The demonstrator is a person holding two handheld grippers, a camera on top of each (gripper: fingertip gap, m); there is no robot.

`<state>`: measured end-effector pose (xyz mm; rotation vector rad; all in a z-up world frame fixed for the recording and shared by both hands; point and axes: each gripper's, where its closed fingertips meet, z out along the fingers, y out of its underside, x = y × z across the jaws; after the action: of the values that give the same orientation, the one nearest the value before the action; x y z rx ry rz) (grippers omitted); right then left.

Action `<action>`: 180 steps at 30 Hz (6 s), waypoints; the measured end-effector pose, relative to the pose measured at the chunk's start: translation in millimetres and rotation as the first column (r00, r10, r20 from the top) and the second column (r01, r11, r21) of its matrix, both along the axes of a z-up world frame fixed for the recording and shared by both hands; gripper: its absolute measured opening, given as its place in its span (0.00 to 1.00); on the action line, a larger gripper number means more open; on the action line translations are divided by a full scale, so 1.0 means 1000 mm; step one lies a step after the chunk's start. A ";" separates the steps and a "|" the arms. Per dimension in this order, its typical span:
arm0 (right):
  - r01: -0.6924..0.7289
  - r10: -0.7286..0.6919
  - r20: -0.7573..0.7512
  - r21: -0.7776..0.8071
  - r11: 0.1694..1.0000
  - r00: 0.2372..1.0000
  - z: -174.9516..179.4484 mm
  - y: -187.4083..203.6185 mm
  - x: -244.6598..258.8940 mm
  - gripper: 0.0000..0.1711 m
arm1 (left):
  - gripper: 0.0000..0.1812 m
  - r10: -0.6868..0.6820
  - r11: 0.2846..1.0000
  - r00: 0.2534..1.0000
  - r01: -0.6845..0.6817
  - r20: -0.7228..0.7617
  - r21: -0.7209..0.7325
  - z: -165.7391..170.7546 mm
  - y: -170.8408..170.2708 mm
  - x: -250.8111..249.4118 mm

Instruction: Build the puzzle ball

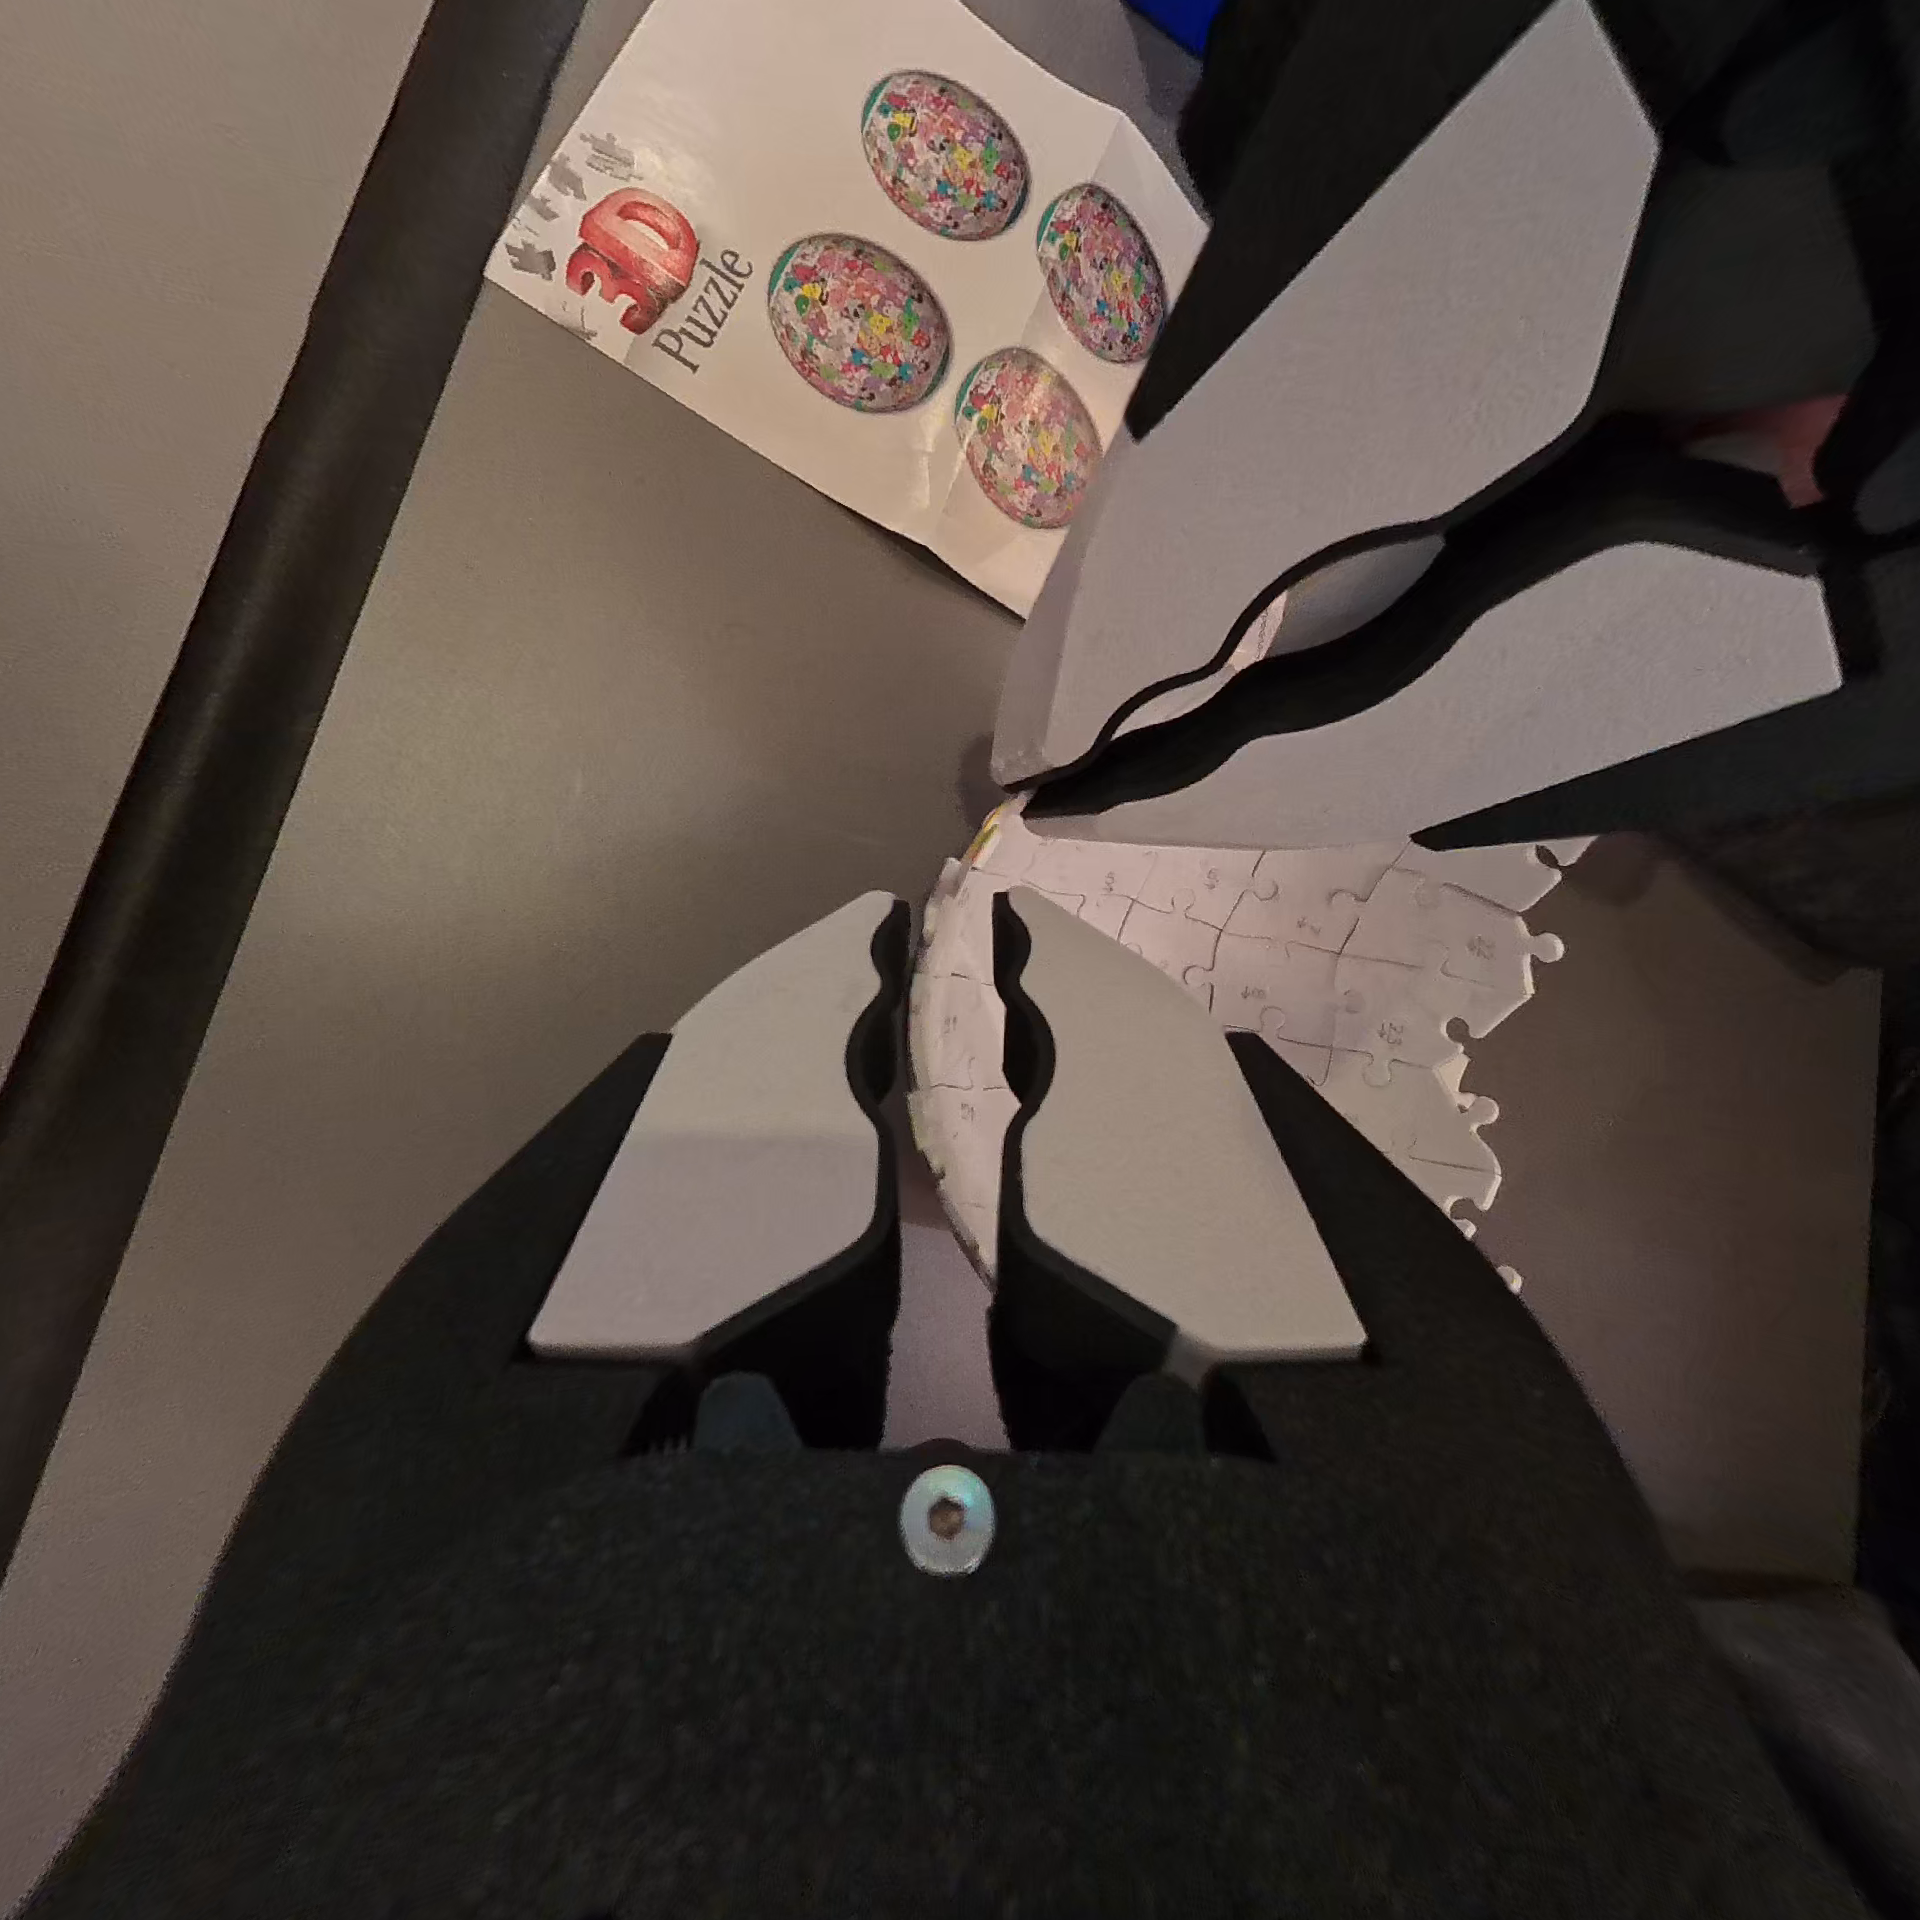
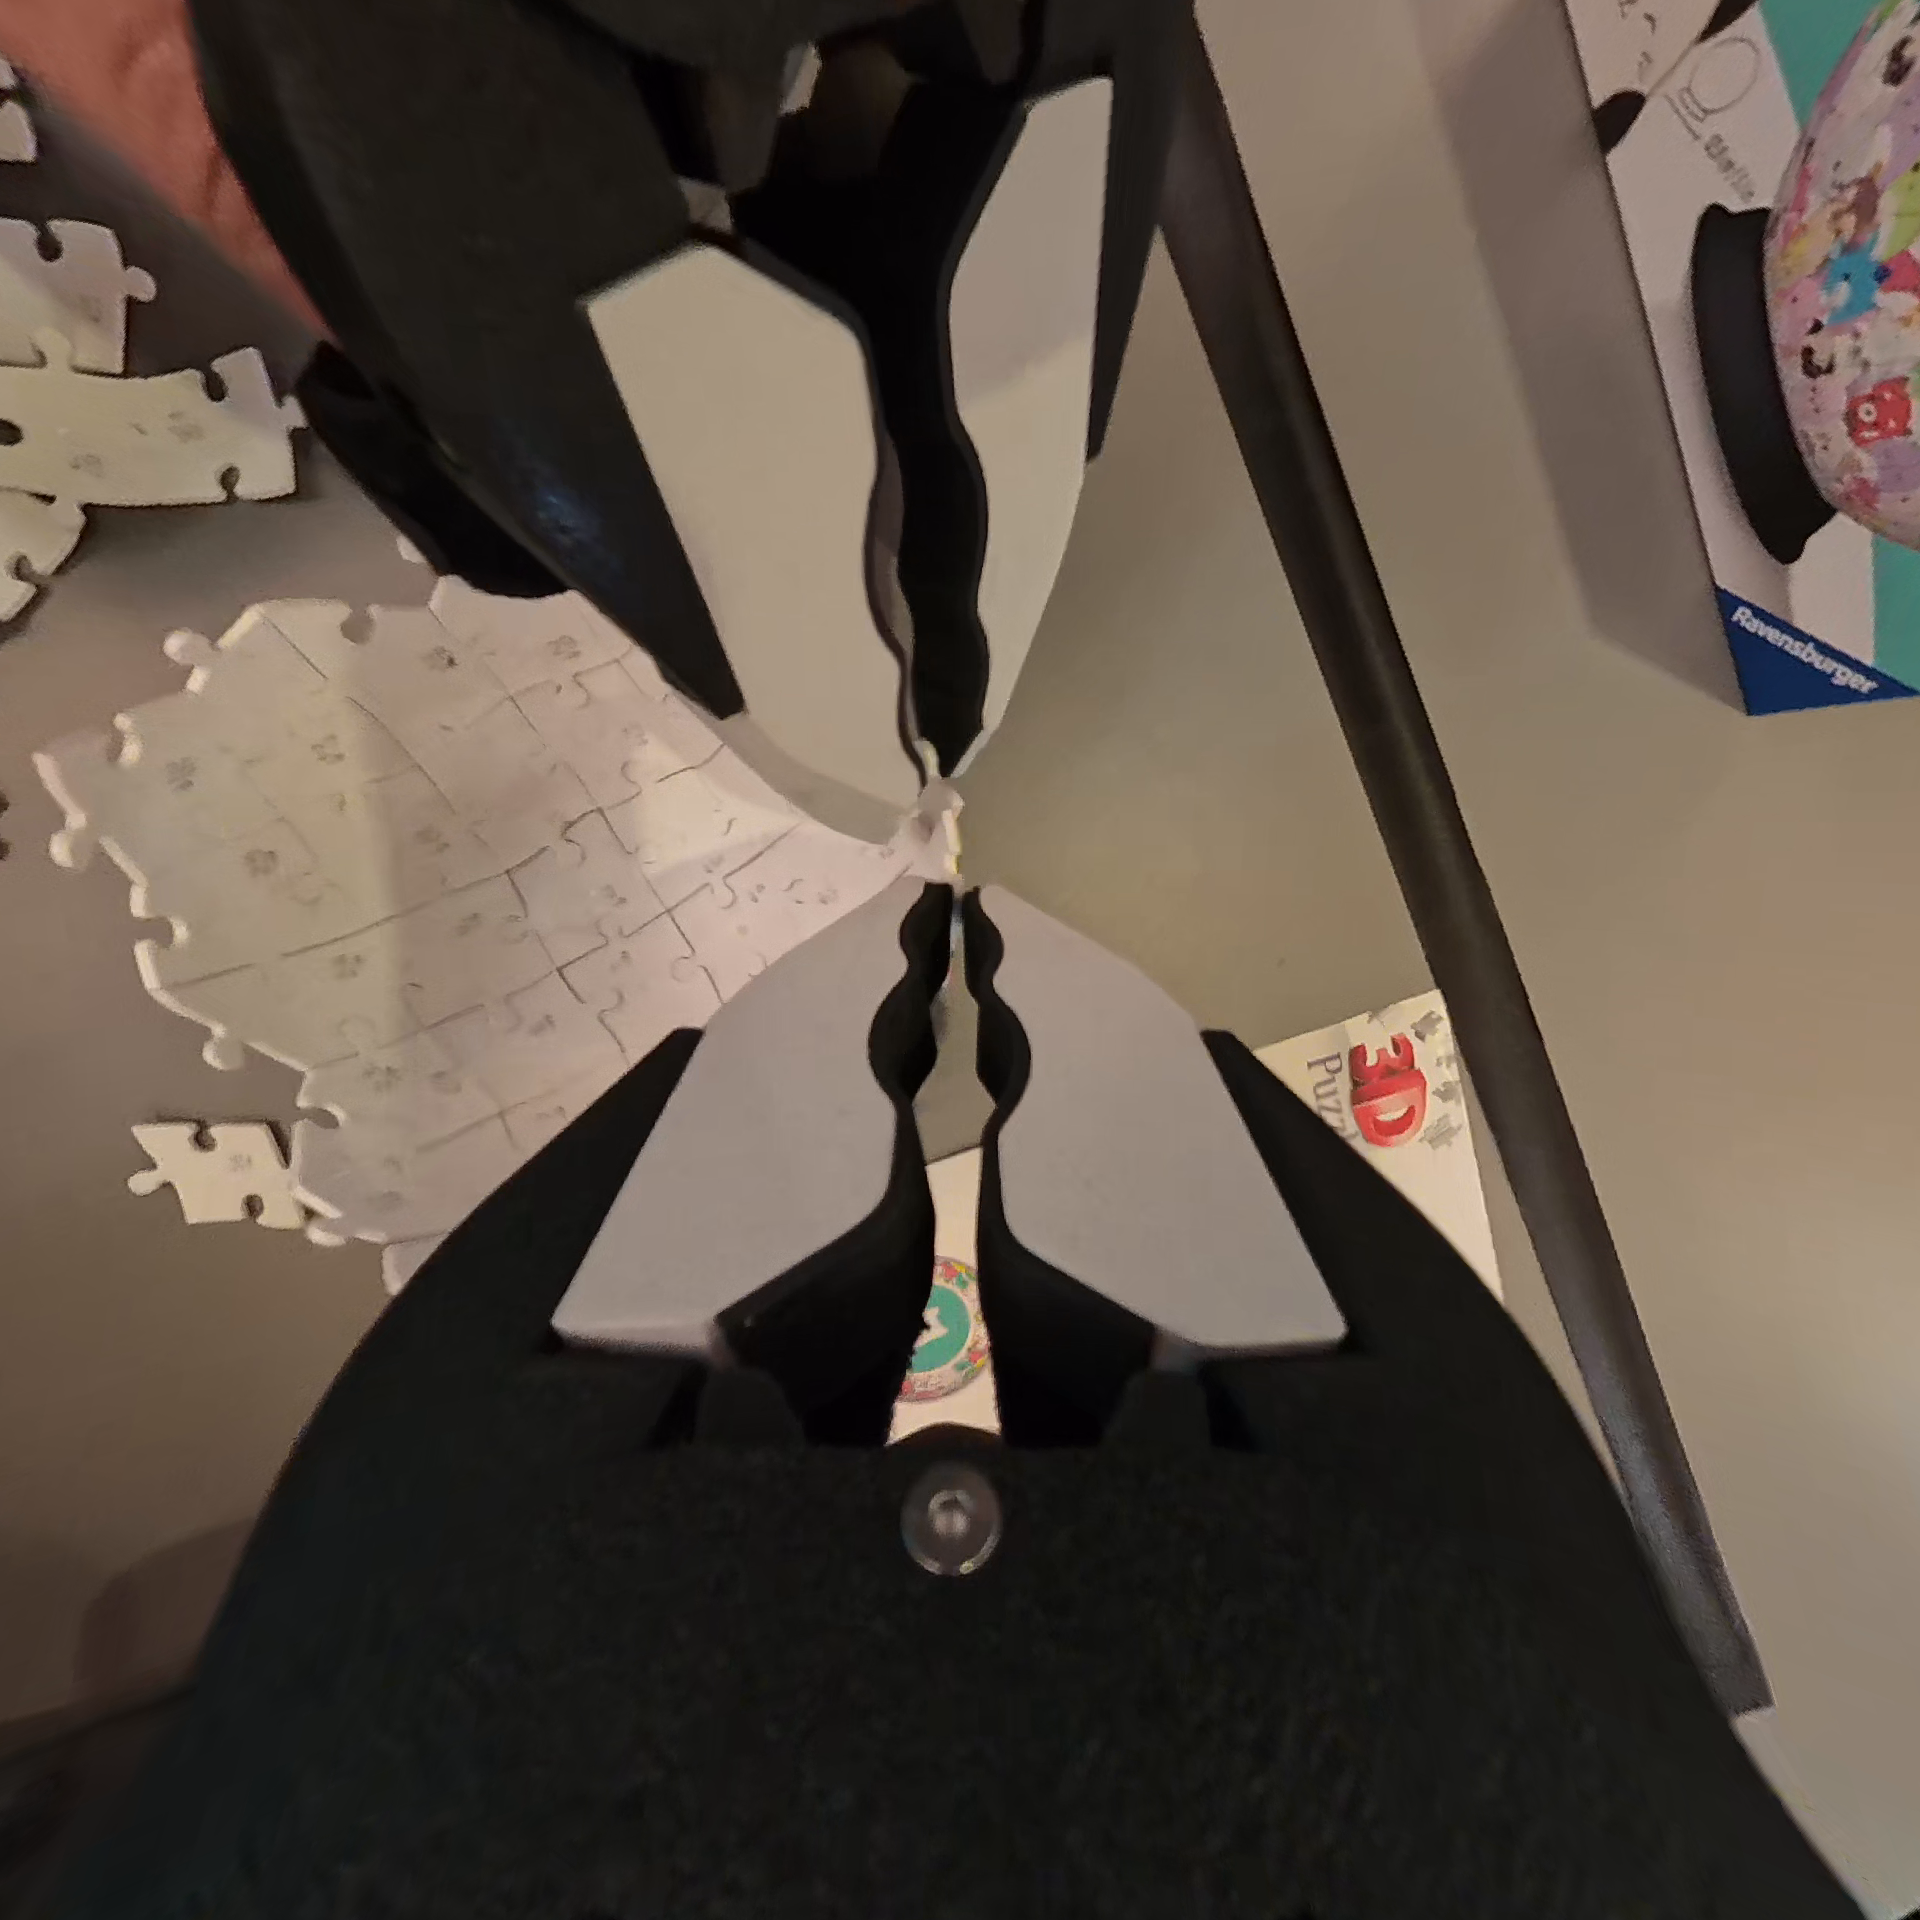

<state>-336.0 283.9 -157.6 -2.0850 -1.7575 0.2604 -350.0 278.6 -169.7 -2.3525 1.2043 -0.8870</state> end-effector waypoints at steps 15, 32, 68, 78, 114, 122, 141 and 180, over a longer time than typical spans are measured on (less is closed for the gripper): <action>0.033 -0.033 -0.002 0.073 0.997 0.999 -0.001 0.005 -0.006 0.02 | 0.07 -0.001 0.999 0.999 0.000 -0.046 -0.037 -0.006 -0.005 -0.008; 0.004 0.000 -0.034 0.114 0.993 0.999 -0.005 0.010 -0.017 0.02 | 0.10 0.065 0.992 0.997 -0.061 0.029 -0.111 -0.004 0.001 -0.012; -0.165 0.158 -0.061 -0.134 0.977 0.986 0.002 0.012 -0.003 0.10 | 0.01 0.039 0.998 0.999 -0.037 -0.026 0.053 -0.001 0.009 -0.013; -0.205 0.236 0.093 -0.259 0.944 0.967 -0.003 0.006 -0.004 0.10 | 0.01 0.051 0.998 0.999 -0.051 0.008 0.044 0.001 0.010 -0.016; -0.272 0.293 -0.261 0.112 0.956 0.920 0.076 -0.012 -0.010 0.05 | 0.14 0.178 0.984 0.969 -0.173 -0.173 0.043 0.023 -0.015 -0.052; -0.609 0.639 -0.022 0.283 0.741 0.769 0.016 -0.025 -0.054 0.00 | 0.00 0.282 0.956 0.953 -0.270 0.109 -0.111 0.023 0.007 -0.065; -0.664 0.649 0.155 0.265 0.700 0.745 -0.021 -0.017 -0.062 0.00 | 0.00 0.187 0.957 0.982 -0.178 0.018 -0.230 -0.014 -0.008 -0.057; -0.175 0.212 -0.209 0.180 0.968 0.955 0.002 0.086 0.027 0.16 | 0.14 0.365 0.898 0.931 -0.345 -0.022 0.272 0.015 0.048 -0.090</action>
<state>-309.3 370.3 -155.9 -1.7001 -1.7812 0.3837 -439.9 326.2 -154.8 -2.2941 0.8148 -0.4890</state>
